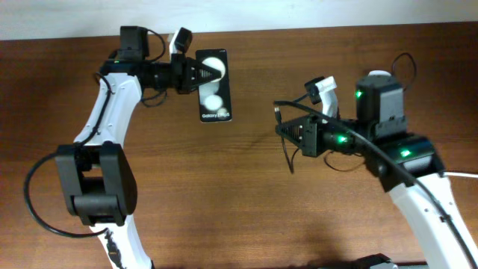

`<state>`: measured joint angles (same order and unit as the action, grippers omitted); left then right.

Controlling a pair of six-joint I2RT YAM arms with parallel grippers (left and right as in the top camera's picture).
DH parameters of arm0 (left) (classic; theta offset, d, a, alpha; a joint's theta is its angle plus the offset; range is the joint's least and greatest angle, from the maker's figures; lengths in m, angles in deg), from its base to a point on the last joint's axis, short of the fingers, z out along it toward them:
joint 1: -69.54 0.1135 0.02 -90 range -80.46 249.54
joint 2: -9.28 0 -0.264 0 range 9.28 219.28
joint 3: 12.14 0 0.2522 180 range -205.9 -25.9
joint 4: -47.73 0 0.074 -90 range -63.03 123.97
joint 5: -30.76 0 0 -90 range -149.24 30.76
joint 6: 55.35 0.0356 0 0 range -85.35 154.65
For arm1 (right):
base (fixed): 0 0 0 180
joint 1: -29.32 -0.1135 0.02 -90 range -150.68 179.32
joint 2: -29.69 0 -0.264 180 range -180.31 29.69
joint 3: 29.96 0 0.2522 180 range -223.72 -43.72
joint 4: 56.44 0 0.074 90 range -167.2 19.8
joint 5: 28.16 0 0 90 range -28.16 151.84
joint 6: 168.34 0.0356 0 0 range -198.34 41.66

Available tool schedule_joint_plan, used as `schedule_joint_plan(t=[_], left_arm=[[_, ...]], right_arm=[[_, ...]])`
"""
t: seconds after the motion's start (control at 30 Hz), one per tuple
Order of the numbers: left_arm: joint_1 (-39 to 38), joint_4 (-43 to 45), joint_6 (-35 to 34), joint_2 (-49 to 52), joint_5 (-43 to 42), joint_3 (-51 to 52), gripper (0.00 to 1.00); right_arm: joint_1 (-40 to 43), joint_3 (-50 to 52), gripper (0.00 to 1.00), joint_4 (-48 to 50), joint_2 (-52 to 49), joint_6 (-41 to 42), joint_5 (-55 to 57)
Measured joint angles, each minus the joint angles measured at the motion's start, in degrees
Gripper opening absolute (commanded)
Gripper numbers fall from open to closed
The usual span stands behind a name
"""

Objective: Plug charger to phone and switch on socket
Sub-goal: 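Grasp the USB-C cable plug with the right gripper and lift it, then push the cable plug up into the phone's bottom port with the right gripper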

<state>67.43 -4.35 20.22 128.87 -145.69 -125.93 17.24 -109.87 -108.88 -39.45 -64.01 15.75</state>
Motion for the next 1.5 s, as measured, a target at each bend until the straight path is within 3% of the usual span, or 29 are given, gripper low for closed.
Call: schedule_joint_plan(t=[0.17,0.4,0.57,0.67,1.5], left_arm=[[-3.21,3.21,-2.21,0.00,-0.76,0.00,0.00],[-3.23,25.24,-18.60,0.00,-1.79,0.04,0.00],[-2.78,40.54,-34.42,0.00,-1.55,0.26,0.00],[-2.75,41.53,-39.26,0.00,-0.15,0.26,0.00],[-3.61,41.59,-41.11,0.00,1.42,0.26,0.00]], right_arm=[[-4.46,11.47,0.04,13.42,-0.13,8.04,1.20],[-17.94,12.13,0.04,35.78,-9.88,23.08,8.28],[-19.54,12.17,0.04,37.55,-10.23,26.05,15.45],[-19.54,12.17,0.04,39.34,-10.23,25.99,17.18],[-19.54,12.17,0.04,42.27,-10.23,24.41,20.61]])
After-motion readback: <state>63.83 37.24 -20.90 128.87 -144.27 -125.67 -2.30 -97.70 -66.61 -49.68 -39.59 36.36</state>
